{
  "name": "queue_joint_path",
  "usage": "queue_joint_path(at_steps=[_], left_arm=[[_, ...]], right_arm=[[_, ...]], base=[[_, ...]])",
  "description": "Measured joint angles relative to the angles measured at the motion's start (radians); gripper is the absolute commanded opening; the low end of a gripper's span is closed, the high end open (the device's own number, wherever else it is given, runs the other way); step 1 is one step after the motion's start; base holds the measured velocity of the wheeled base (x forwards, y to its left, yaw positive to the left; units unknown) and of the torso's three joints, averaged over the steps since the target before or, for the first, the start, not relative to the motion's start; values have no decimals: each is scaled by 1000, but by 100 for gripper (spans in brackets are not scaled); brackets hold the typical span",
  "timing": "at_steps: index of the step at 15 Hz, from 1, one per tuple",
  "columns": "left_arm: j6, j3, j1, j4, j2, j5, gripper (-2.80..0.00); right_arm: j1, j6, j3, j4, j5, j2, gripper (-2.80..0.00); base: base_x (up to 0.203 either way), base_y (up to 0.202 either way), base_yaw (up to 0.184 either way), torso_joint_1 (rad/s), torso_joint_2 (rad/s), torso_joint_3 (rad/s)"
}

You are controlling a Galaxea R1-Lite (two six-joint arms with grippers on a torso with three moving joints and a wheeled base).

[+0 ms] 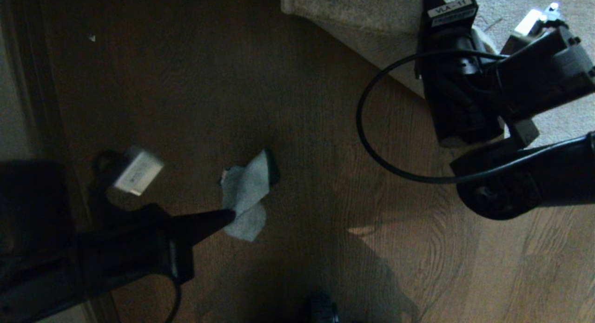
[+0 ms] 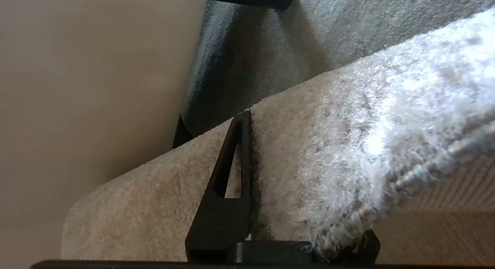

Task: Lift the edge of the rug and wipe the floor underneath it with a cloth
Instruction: Wipe the floor under the carpet with a rag

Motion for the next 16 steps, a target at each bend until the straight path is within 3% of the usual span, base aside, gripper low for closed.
queue_joint_path(at_steps=[5,8,13,16], left_arm=[[-107,-154,-167,-167,246,119,-280],[-155,-242,-256,-186,337,186,-280],[-243,-258,-391,-189,420,308,-280],[-256,-258,-417,-244,479,341,-280]], right_arm=[[-30,0,-29,0,0,33,-280],[-40,0,-31,0,0,43,-280],[-46,0,-38,1,-2,53,-280],[-49,0,-38,2,-1,53,-280]], base=[[0,0,0,0,0,0],[0,0,0,0,0,0],[0,0,0,0,0,0],[0,0,0,0,0,0]])
